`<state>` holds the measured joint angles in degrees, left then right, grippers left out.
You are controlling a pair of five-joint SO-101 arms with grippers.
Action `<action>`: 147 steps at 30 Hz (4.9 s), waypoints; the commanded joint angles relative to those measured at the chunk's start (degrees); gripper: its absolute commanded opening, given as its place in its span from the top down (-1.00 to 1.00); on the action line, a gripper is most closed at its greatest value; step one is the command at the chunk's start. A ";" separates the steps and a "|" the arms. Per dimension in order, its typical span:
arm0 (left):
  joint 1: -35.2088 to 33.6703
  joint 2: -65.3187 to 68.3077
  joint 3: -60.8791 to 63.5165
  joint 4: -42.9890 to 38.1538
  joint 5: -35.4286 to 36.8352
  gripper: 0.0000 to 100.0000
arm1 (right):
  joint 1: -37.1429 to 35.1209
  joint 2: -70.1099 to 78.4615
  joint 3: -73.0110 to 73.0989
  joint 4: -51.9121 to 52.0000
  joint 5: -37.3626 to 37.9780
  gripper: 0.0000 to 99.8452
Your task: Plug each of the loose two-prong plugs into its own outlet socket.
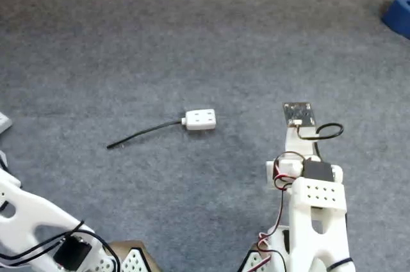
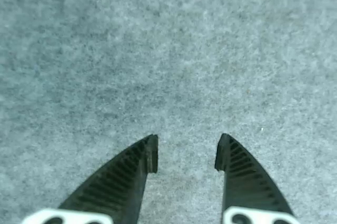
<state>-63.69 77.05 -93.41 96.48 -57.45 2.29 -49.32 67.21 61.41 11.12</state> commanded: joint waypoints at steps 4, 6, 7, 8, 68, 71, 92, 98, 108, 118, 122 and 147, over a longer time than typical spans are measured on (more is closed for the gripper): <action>3.65 0.13 -1.98 3.43 -0.18 0.70 | -0.48 -1.01 -0.13 0.57 0.53 0.62; 4.18 0.13 -1.98 3.43 -0.09 0.70 | -0.48 -1.01 -0.13 0.57 0.53 0.62; 4.70 0.04 -1.98 3.43 -0.09 0.70 | -0.48 -0.92 -0.13 0.57 0.53 0.62; 5.14 0.04 -1.98 3.43 -0.09 0.70 | -0.48 -0.92 -0.13 0.57 0.53 0.62; 11.12 2.59 -1.27 -0.97 5.89 0.93 | -0.31 -1.19 -0.04 0.57 0.62 0.62; 11.38 0.31 -0.92 -0.88 5.71 0.93 | -0.31 -1.19 -0.04 0.57 0.62 0.62; 10.42 -13.58 -1.27 1.32 10.02 0.85 | -0.31 -1.27 -0.04 0.57 0.62 0.62; 9.80 -12.09 -1.27 1.05 9.76 0.98 | -0.31 -1.27 -0.04 0.57 0.62 0.62; 13.67 -12.79 -1.01 4.92 10.29 0.99 | -0.31 -1.27 -0.13 0.57 0.62 0.62; 31.34 -23.25 19.12 5.54 18.55 0.99 | -0.13 -0.92 -0.40 0.57 0.35 0.62; 44.62 -34.51 34.42 5.36 21.10 0.99 | -0.13 -1.01 -0.48 0.57 0.35 0.62; 104.75 -65.19 89.63 -1.23 16.88 0.99 | -0.22 -0.75 -0.04 0.57 0.62 0.62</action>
<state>38.55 11.30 -1.89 98.33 -40.31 2.73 -49.41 67.56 61.41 11.12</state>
